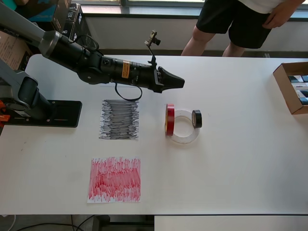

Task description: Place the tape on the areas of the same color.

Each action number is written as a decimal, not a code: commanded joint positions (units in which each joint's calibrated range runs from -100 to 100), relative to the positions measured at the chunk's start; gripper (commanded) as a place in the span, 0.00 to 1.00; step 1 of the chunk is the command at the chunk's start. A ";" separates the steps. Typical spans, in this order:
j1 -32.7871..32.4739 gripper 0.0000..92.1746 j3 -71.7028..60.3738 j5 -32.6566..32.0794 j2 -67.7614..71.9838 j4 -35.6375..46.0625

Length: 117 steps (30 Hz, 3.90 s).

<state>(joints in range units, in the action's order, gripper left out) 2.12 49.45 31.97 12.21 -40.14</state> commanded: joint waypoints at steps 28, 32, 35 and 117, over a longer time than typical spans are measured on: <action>4.81 0.00 -17.88 -23.22 -9.96 70.22; 4.81 0.00 -19.51 -25.92 -9.96 75.15; 4.65 0.00 -19.69 -25.92 -9.96 77.86; 4.10 0.00 -36.32 -36.24 4.07 90.76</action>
<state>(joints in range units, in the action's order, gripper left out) 6.37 17.21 -3.01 14.03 50.01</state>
